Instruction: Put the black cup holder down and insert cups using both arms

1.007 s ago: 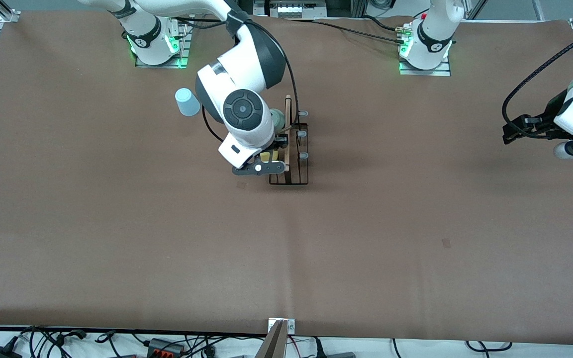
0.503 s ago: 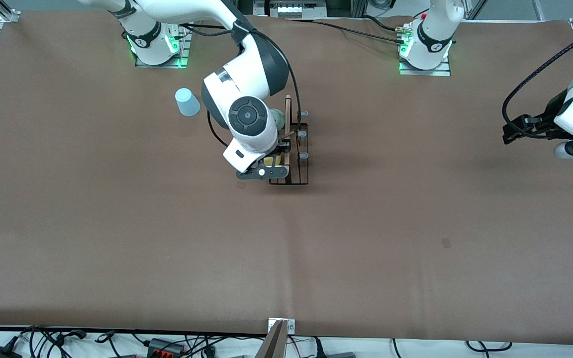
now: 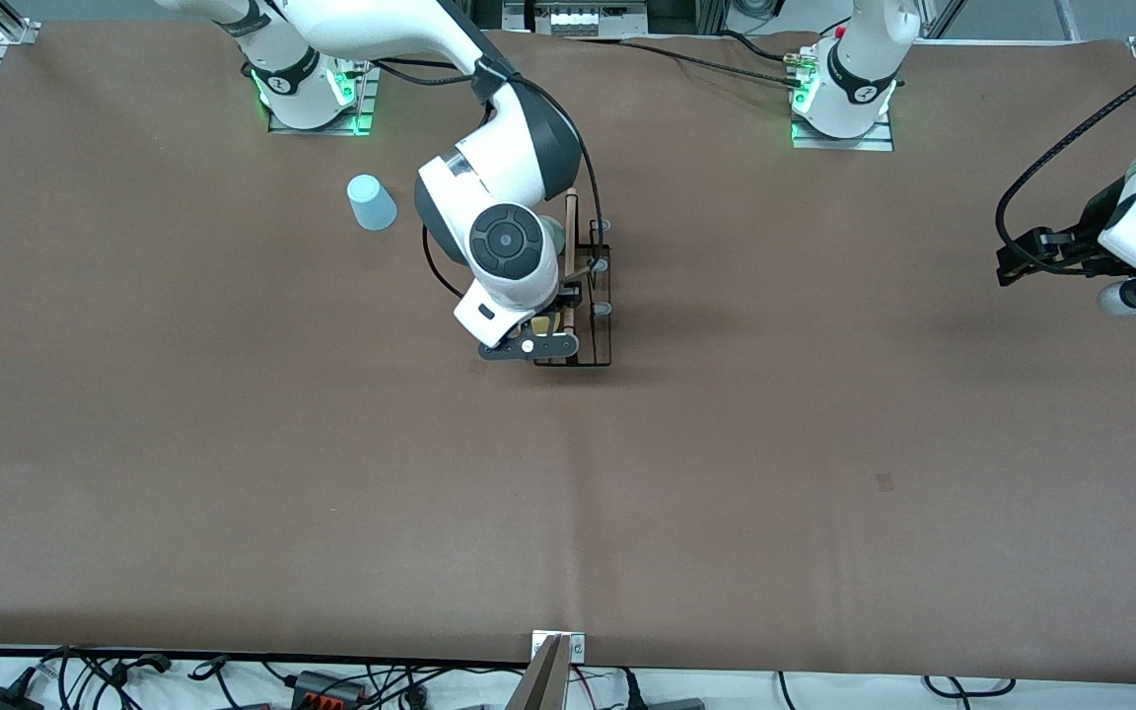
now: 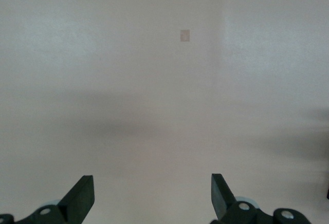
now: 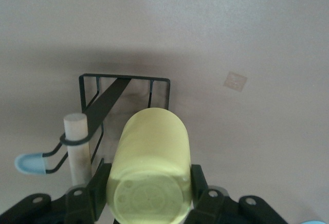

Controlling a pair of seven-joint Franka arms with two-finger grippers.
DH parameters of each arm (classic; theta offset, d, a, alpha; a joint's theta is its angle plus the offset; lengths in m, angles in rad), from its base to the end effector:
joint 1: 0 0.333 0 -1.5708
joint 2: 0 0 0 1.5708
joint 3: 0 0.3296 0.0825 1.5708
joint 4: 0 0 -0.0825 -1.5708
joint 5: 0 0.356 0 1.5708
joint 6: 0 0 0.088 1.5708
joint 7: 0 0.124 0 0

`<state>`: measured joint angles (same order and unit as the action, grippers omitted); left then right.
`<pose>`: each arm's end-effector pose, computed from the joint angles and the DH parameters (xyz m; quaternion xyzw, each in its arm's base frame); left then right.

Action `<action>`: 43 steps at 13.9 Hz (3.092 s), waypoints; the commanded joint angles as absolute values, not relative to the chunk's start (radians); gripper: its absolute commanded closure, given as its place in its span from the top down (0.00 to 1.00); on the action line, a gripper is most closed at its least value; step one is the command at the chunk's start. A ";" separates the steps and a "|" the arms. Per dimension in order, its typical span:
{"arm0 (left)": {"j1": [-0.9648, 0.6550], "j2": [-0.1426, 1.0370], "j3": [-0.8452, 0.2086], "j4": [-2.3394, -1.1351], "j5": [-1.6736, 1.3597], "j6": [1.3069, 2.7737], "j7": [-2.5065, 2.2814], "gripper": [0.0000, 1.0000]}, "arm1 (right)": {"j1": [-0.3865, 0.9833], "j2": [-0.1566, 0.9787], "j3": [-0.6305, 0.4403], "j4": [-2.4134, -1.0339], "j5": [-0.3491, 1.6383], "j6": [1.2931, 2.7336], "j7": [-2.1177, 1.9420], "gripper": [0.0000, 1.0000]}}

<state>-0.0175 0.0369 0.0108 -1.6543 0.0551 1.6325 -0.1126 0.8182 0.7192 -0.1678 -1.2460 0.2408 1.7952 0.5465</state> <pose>0.5386 0.0028 0.5697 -0.9979 -0.0504 0.0276 0.0293 0.5286 0.4693 0.3339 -0.9946 -0.0315 0.0988 0.0031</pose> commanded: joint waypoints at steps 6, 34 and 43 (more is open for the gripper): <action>-0.017 0.017 0.017 -1.672 0.028 1.640 -0.109 1.00 | 0.810 0.675 -0.184 -1.253 0.244 1.809 0.563 1.00; -0.017 0.017 0.017 -1.671 0.028 1.640 -0.107 1.00 | 0.071 0.282 -0.077 -1.318 0.054 1.666 0.062 1.00; -0.017 0.017 0.017 -1.671 0.028 1.640 -0.109 1.00 | -0.017 0.203 -0.032 -1.449 0.005 1.695 0.005 1.00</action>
<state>-0.0172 0.0368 0.0116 -1.6543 0.0551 1.6325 -0.1126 -0.0099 0.2636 -0.0476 -1.3642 0.0415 1.6712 -0.0003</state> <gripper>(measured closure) 0.000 0.000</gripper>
